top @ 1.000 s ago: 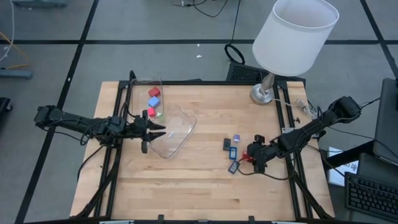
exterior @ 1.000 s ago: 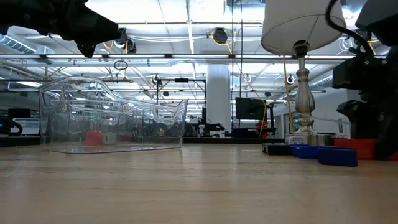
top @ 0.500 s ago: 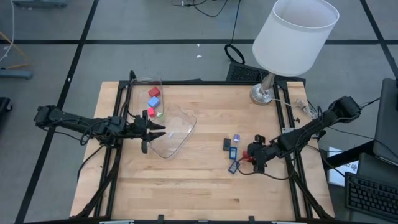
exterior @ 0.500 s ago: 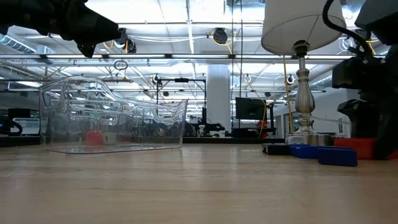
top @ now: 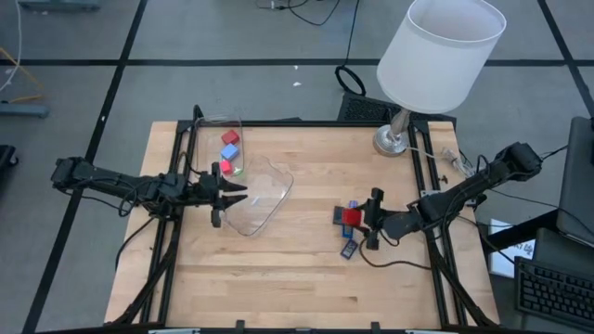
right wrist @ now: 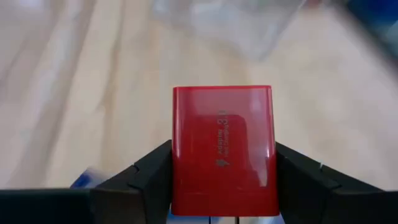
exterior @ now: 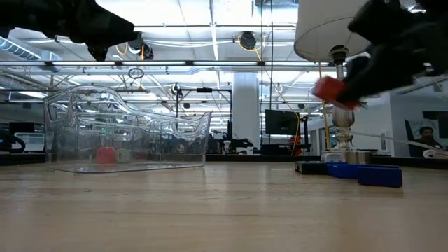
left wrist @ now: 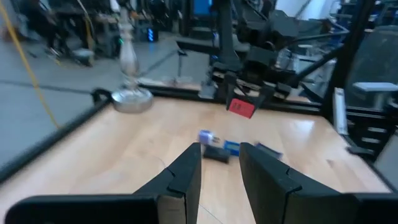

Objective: Pick & Place Office items
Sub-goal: Put the red charger adapter into the top transparent bin

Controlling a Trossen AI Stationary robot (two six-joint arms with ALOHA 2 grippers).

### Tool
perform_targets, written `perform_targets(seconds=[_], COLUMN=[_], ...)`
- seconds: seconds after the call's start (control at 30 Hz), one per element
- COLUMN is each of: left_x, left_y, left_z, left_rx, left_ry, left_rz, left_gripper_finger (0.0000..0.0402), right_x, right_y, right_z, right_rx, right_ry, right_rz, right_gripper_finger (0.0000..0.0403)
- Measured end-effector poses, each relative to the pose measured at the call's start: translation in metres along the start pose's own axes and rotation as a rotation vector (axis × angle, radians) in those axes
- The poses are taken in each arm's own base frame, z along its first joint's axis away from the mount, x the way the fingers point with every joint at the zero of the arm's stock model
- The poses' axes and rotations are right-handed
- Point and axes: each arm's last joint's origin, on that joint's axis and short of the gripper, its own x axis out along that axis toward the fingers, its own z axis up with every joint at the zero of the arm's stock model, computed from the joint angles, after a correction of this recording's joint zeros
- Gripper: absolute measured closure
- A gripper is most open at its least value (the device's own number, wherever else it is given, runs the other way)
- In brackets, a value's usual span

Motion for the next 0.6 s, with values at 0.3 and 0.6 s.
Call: perform_targets(seconds=[0.3,0.6], left_x=[0.0,0.022], left_y=[0.001,0.0], left_z=[0.004,0.003], left_rx=[-0.11,-0.303], left_ry=[-0.048,-0.098], left_rz=[0.028,0.041], left_gripper_finger=[0.0288,0.0277], right_x=[0.007,0.029], right_y=[-0.018,-0.033], right_z=[0.033,0.048], right_rx=[-0.129,-0.317], right_ry=[-0.257,-0.302], right_rz=[-0.198,-0.342], right_gripper_finger=[0.0191,0.0191])
